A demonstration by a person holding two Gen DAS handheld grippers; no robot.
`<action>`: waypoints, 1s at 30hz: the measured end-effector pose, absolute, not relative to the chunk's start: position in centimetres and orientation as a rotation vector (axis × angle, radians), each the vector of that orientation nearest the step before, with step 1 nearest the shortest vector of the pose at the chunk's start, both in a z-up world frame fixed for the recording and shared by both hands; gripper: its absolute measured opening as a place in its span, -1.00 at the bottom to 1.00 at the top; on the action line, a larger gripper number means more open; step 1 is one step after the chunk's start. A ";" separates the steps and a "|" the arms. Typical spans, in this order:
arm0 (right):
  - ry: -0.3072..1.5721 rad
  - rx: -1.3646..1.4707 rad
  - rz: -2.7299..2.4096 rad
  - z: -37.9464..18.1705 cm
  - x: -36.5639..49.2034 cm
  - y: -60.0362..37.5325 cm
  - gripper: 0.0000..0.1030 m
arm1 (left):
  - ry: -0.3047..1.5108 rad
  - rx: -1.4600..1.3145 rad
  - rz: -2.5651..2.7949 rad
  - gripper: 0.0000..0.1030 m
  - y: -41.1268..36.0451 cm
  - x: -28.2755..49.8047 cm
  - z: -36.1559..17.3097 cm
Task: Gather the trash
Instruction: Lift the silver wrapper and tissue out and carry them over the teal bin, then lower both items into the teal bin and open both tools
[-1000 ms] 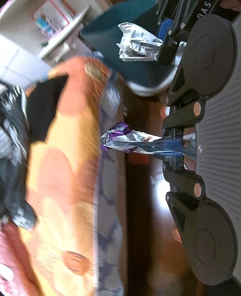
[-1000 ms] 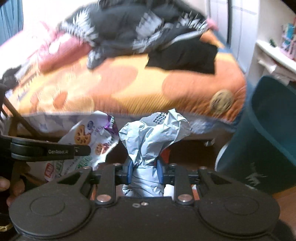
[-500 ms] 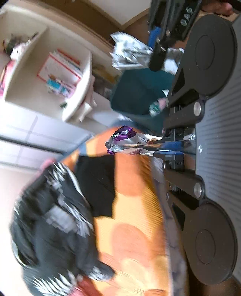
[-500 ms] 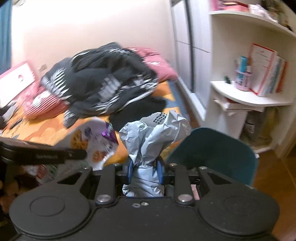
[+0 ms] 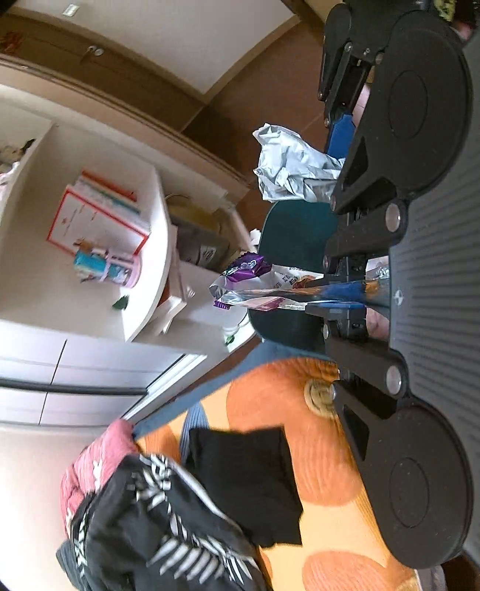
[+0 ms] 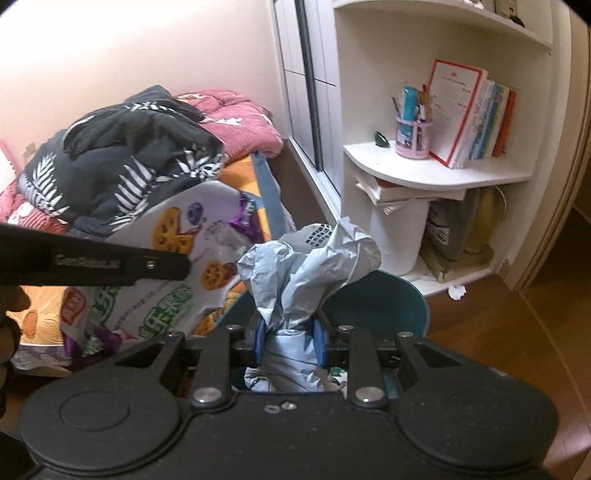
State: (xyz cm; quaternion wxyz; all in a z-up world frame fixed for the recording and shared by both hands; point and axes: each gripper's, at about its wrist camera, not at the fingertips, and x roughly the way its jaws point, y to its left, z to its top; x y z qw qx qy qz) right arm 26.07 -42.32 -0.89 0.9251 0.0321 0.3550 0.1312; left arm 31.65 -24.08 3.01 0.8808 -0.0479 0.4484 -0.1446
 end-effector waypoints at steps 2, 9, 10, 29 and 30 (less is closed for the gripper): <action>0.747 0.074 0.263 -1.8 26.8 -42.8 -0.52 | 0.954 -0.089 -0.303 -0.90 -25.0 32.6 1.9; 0.818 0.136 0.241 -4.9 29.3 -44.0 -0.52 | 1.038 -0.040 -0.289 -0.90 -27.1 35.2 -2.5; 0.830 0.144 0.239 -5.3 29.7 -44.2 -0.52 | 1.052 -0.034 -0.288 -0.90 -27.3 35.5 -3.2; 0.999 0.293 0.175 -11.2 32.9 -45.8 -0.40 | 1.231 0.031 -0.318 -0.90 -29.8 38.8 -11.8; 1.002 0.302 0.175 -11.2 32.9 -45.8 -0.40 | 1.233 0.031 -0.317 -0.90 -29.7 38.7 -12.0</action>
